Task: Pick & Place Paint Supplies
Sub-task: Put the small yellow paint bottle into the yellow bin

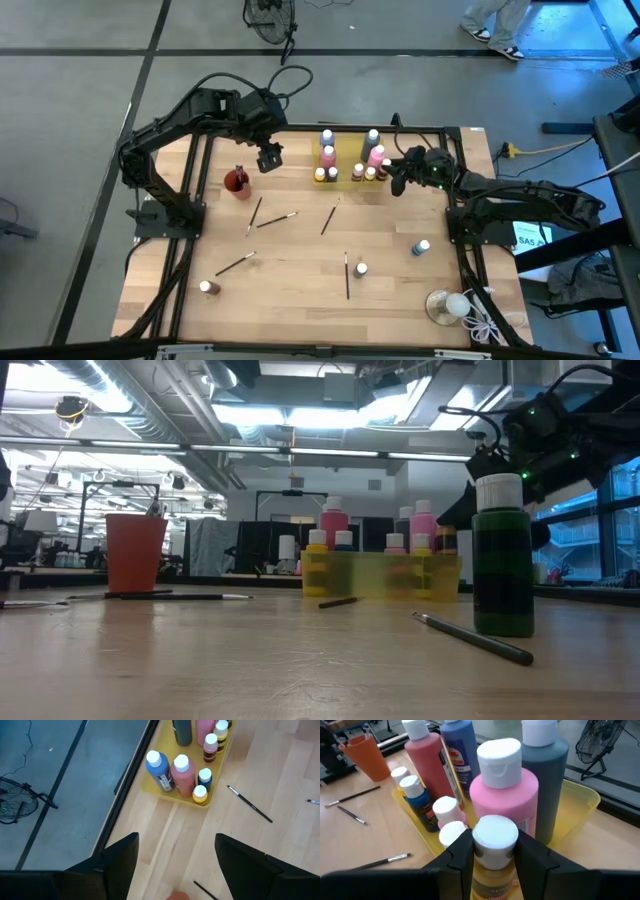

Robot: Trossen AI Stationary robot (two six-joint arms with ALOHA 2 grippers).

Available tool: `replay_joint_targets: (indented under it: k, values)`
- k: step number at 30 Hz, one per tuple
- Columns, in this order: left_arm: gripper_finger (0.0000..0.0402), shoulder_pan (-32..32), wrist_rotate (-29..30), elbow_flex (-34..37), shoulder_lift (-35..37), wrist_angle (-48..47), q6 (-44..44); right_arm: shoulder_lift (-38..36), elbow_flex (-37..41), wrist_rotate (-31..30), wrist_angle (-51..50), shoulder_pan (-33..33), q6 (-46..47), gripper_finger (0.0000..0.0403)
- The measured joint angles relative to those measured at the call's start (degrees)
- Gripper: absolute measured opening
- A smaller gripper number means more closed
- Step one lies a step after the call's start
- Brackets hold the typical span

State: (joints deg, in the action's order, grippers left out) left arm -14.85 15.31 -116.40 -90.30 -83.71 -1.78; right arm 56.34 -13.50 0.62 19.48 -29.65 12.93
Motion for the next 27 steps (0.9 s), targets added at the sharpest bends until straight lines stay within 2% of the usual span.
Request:
replay_joint_targets:
  k: [18, 27]
  values:
    - [0.0258, 0.0, 0.0, 0.0, 0.0, 0.9, 0.51, 0.12, -0.02, -0.15, -1.64, 0.17, -1.06, 0.011]
    - [0.0258, 0.0, 0.0, 0.0, 0.0, 1.69, 0.63, 3.37, -0.02, -0.15, -0.88, 0.17, -1.44, 0.011]
